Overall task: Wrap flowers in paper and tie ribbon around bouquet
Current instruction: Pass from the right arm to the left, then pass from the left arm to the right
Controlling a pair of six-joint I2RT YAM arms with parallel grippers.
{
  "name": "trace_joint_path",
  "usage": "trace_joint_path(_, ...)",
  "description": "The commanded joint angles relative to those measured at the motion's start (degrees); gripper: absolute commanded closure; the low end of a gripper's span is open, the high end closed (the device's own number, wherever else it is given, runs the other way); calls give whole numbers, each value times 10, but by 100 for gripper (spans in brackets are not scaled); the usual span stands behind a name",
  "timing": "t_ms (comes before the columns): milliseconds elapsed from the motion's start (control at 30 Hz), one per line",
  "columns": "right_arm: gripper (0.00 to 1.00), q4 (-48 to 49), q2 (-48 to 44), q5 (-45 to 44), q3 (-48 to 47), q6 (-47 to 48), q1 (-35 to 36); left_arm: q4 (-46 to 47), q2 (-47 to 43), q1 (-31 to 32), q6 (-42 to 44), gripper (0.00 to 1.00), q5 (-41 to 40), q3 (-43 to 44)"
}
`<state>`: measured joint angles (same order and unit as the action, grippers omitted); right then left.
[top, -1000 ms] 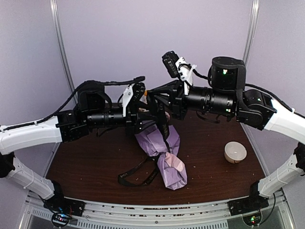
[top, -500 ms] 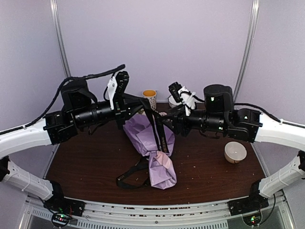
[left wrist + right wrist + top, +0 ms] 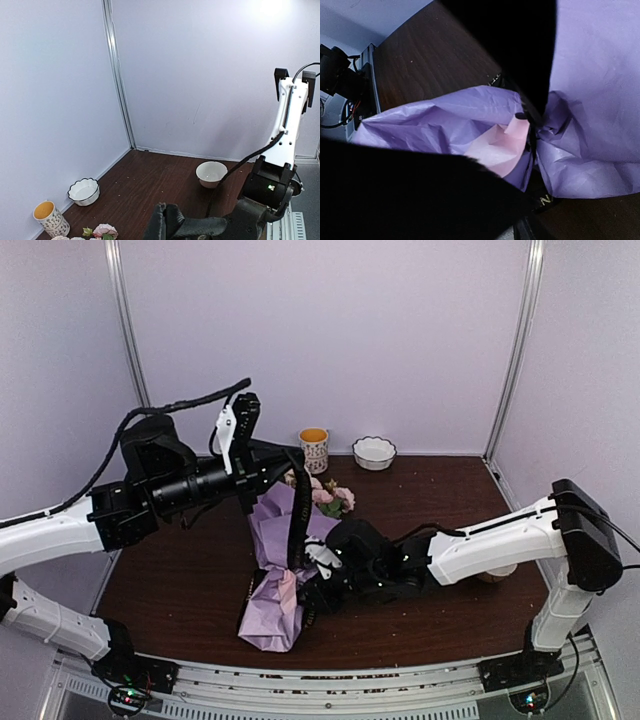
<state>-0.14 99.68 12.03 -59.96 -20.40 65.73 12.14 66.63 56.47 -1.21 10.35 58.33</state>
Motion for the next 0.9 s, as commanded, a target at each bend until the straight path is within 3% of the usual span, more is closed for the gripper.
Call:
trace_joint_path(0,63,34,-12,-41,-22,-10,17,59,-6,0,-24,100,-6,-21)
trace_joint_path(233,64,171,-119,-63,79,67,47,49,43,0,-51,100,21,18)
trace_joint_path(467,67,119,-86,-118,29,183,115,33,95,4,-65,100,51,74)
trace_joint_path(767,64,72,-36,-192,-5,273,118,0,89,5,-47,100,40,96)
trace_joint_path(867,61,-20,20,-181,-64,330,119,11,81,5,-45,100,46,90)
